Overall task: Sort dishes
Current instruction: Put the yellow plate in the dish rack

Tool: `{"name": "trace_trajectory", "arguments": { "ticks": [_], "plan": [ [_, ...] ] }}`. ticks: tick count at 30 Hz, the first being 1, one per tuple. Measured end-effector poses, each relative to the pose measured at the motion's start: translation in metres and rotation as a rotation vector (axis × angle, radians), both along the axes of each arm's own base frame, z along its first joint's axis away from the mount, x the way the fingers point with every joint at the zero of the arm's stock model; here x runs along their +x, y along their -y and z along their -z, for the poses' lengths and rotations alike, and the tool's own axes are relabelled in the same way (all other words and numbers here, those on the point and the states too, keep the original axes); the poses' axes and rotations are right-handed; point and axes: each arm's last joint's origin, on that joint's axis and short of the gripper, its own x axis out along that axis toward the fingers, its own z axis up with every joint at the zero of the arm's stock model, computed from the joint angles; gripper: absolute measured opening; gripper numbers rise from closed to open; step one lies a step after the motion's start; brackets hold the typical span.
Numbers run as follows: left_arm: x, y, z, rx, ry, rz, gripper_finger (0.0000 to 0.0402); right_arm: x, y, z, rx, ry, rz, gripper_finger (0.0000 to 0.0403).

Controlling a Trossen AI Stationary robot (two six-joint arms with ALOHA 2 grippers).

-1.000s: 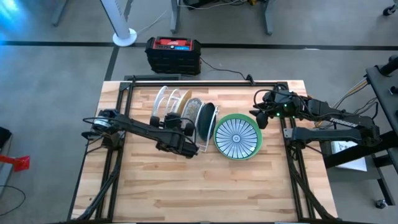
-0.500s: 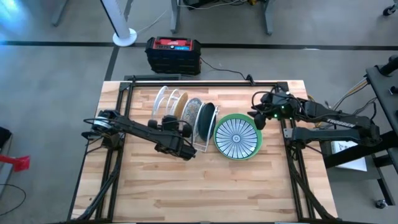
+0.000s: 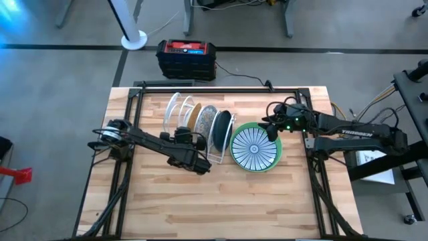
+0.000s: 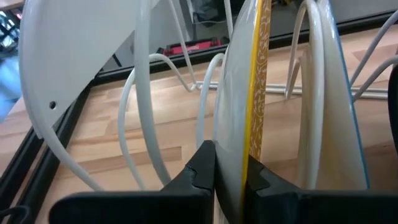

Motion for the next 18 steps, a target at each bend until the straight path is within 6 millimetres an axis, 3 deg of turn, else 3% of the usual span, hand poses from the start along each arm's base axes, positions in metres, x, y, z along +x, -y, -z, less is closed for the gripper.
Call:
{"name": "trace_trajectory", "arguments": {
  "ticks": [9, 18],
  "plan": [
    [0.003, 0.001, 0.008, 0.012, 0.03, -0.03, 0.002, 0.024, 0.007, 0.019, -0.006, 0.01, -0.008, 0.0179],
    [0.003, 0.001, 0.008, -0.001, 0.032, -0.038, 0.0043, 0.039, 0.011, 0.029, -0.017, 0.006, -0.015, 0.0148]
  ]
}}
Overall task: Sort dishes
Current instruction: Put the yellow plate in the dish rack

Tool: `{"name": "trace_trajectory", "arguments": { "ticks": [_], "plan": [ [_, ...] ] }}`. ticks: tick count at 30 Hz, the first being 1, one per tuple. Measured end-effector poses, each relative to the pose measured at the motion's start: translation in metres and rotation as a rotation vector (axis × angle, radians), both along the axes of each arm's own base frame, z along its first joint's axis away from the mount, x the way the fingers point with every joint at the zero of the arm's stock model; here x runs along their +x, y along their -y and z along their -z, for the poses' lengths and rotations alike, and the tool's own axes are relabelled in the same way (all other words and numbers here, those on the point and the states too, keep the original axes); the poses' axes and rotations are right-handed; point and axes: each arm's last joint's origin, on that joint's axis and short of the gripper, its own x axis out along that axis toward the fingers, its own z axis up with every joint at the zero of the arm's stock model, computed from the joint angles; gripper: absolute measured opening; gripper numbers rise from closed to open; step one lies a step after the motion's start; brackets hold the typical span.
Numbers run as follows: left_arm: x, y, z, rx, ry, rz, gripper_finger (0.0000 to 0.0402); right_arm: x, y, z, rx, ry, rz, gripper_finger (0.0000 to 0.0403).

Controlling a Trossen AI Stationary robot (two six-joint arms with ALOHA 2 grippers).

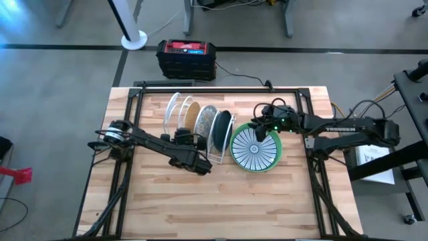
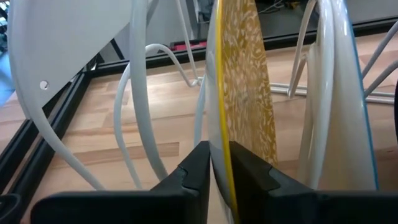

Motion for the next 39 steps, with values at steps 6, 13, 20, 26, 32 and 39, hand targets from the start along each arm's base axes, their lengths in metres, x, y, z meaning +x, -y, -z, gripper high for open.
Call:
{"name": "trace_trajectory", "arguments": {
  "ticks": [6, 13, 20, 26, 32, 39],
  "plan": [
    [0.0, 0.0, 0.0, -0.012, -0.008, -0.004, 0.0045, 0.003, 0.001, 0.004, 0.002, -0.018, -0.001, 0.0129],
    [-0.003, 0.001, 0.001, -0.065, -0.046, -0.035, 0.0046, 0.006, 0.002, 0.001, -0.006, -0.01, -0.004, 0.0115],
    [-0.004, 0.002, 0.001, -0.083, -0.058, -0.042, 0.005, 0.008, 0.003, -0.002, -0.015, -0.004, -0.009, 0.0132],
    [-0.002, 0.003, -0.002, -0.099, -0.051, -0.044, 0.0086, 0.008, 0.003, -0.002, -0.014, -0.005, -0.009, 0.0157],
    [0.001, 0.005, -0.011, -0.143, -0.086, -0.025, 0.0128, 0.008, 0.003, -0.002, -0.014, -0.005, -0.009, 0.017],
    [0.006, 0.006, -0.02, -0.179, -0.111, 0.015, 0.0153, 0.009, 0.002, -0.002, -0.016, 0.0, -0.039, 0.0157]
  ]
}}
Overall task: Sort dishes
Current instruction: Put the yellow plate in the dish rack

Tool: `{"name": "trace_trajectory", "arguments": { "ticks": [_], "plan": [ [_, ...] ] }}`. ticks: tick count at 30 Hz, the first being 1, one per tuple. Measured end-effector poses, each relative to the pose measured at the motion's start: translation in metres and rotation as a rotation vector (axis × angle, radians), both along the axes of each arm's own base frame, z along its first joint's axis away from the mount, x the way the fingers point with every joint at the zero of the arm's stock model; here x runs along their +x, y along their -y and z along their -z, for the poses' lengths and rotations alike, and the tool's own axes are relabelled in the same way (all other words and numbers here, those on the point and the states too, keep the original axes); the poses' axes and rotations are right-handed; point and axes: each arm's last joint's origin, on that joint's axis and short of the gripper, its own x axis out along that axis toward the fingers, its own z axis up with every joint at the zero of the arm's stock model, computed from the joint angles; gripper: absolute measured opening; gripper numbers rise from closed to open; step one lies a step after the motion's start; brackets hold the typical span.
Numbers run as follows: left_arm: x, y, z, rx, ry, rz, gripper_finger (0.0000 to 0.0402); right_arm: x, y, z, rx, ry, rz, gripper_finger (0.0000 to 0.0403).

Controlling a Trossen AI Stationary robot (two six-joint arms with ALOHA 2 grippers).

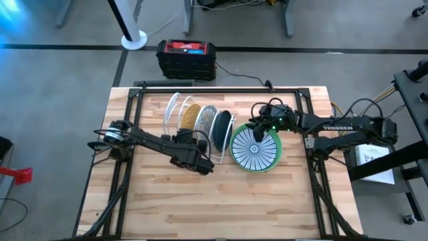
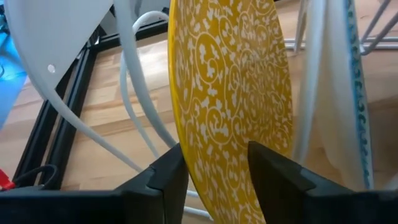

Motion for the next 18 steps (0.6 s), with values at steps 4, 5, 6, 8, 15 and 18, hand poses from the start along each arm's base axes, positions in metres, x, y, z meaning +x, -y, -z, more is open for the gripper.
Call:
{"name": "trace_trajectory", "arguments": {
  "ticks": [4, 5, 6, 8, 15, 18],
  "plan": [
    [0.0014, 0.0003, -0.0025, -0.005, -0.001, 0.011, 0.0159, 0.0001, -0.0001, -0.0001, 0.003, 0.001, -0.006, 0.0144],
    [0.0013, 0.0004, -0.0027, -0.007, -0.001, 0.01, 0.016, 0.0002, -0.0003, -0.0001, 0.006, 0.003, -0.013, 0.0141],
    [0.0012, 0.0003, -0.0025, -0.013, -0.003, 0.007, 0.016, 0.0002, -0.0004, -0.0001, 0.008, 0.004, -0.016, 0.0137],
    [0.001, 0.0004, -0.0023, -0.025, -0.007, 0.001, 0.0161, 0.0002, -0.0005, -0.0001, 0.008, 0.004, -0.017, 0.0131],
    [0.0002, 0.0011, -0.0006, -0.087, -0.022, -0.027, 0.0161, 0.0002, -0.0004, -0.0001, 0.009, 0.004, -0.017, 0.0116],
    [-0.0002, 0.0019, 0.0002, -0.125, -0.041, -0.032, 0.0161, 0.0002, -0.0005, -0.0001, 0.009, 0.004, -0.016, 0.0119]
  ]
}}
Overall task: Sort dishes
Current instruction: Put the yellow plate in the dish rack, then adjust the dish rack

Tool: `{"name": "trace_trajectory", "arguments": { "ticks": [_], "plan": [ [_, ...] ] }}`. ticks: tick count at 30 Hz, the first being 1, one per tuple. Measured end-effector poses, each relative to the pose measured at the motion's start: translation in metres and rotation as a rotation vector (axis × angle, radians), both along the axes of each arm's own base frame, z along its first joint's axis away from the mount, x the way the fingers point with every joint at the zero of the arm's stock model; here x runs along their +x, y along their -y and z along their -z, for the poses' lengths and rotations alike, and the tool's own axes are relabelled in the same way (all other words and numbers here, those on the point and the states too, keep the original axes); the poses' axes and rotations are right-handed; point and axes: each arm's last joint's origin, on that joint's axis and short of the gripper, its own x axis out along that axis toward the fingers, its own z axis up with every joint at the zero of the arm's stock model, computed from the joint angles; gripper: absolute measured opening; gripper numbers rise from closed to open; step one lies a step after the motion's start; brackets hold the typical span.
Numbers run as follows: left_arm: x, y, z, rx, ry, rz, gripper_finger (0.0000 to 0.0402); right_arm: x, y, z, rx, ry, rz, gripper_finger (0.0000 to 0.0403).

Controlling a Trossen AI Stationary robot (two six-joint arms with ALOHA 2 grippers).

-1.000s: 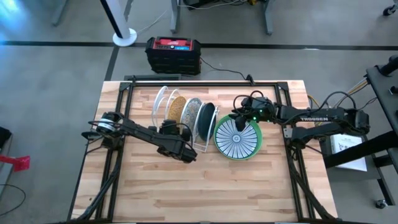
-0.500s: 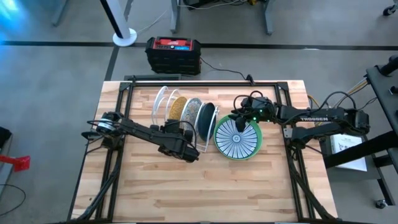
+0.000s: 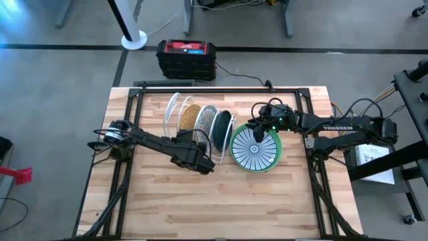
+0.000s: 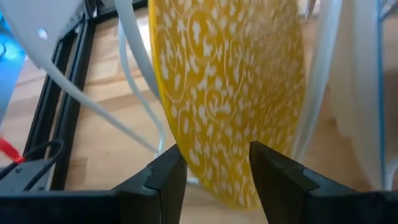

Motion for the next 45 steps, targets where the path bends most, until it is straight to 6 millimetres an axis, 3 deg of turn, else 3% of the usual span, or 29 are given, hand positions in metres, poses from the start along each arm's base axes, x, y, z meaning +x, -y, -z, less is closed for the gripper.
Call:
{"name": "trace_trajectory", "arguments": {
  "ticks": [13, 21, 28, 36, 40, 45],
  "plan": [
    [-0.002, 0.004, 0.002, -0.168, -0.092, 0.004, 0.0161, 0.0, 0.0, 0.0, -0.008, -0.004, -0.014, 0.0151],
    [-0.003, 0.01, 0.0, -0.251, -0.126, 0.031, 0.0161, 0.008, 0.001, 0.0, -0.012, 0.053, -0.062, 0.0112],
    [0.002, 0.03, -0.029, -0.159, -0.02, 0.185, 0.0161, 0.028, 0.006, 0.011, -0.029, 0.073, -0.097, 0.0061],
    [0.007, 0.059, -0.077, 0.147, 0.158, 0.429, 0.0161, 0.048, 0.013, 0.012, -0.08, 0.105, -0.09, 0.0007],
    [0.008, 0.065, -0.097, 0.25, 0.203, 0.497, 0.0161, 0.057, 0.016, 0.016, -0.087, 0.079, -0.083, 0.0002],
    [0.008, 0.066, -0.104, 0.272, 0.198, 0.526, 0.016, 0.061, 0.02, 0.02, -0.122, 0.042, -0.01, 0.0001]
  ]
}}
